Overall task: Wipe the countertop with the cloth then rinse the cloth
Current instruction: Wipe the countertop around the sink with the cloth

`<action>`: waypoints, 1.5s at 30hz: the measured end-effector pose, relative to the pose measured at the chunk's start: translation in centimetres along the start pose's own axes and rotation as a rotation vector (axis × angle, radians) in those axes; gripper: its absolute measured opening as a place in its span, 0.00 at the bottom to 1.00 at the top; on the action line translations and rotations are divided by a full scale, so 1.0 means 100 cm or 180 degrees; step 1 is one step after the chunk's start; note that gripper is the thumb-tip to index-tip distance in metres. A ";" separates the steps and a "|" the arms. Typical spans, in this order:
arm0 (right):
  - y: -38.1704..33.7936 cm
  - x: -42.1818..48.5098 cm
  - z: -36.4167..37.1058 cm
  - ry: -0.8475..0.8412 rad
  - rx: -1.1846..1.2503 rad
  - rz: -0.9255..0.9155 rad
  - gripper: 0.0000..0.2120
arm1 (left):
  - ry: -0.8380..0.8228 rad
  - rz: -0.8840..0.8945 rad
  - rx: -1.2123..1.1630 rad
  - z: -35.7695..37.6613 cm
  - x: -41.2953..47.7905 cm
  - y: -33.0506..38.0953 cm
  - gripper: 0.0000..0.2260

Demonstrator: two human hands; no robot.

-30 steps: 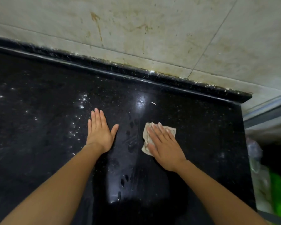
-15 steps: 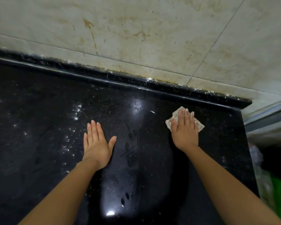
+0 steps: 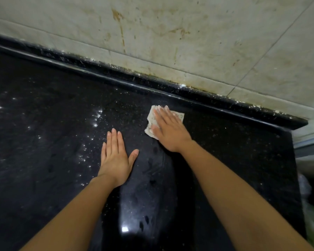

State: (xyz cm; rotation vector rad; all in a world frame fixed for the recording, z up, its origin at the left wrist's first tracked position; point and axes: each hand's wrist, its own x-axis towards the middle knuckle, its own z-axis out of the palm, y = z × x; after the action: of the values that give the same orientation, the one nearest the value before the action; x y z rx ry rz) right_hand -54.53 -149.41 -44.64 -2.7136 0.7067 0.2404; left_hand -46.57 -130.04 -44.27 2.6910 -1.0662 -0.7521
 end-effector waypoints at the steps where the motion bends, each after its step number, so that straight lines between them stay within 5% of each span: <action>1: 0.013 -0.004 -0.004 -0.0039 -0.0036 -0.0080 0.29 | -0.0013 0.0010 -0.0008 -0.001 -0.001 0.000 0.35; 13: 0.121 -0.095 -0.010 0.0592 0.0265 0.2057 0.28 | -0.0166 0.0001 0.0017 -0.005 -0.002 0.001 0.36; 20: 0.091 -0.056 -0.009 0.0871 0.0737 0.3212 0.28 | -0.0381 -0.0086 0.0070 -0.007 0.004 0.004 0.36; 33: -0.044 0.057 0.007 0.0346 0.0381 0.1296 0.29 | -0.0306 -0.0150 0.0055 -0.004 0.005 0.003 0.36; 40: -0.023 0.048 -0.003 -0.0034 0.0059 0.0133 0.29 | -0.0239 -0.0100 -0.0040 -0.003 0.004 0.000 0.36; 45: 0.016 0.000 -0.004 0.0070 0.0153 0.0614 0.30 | -0.0322 -0.0116 -0.0001 -0.007 0.003 0.002 0.36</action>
State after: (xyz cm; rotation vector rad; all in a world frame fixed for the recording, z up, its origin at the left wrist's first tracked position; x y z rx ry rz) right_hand -55.28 -150.88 -44.74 -2.6074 0.9691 0.2358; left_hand -46.20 -130.44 -43.76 2.7048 -1.0411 -0.9035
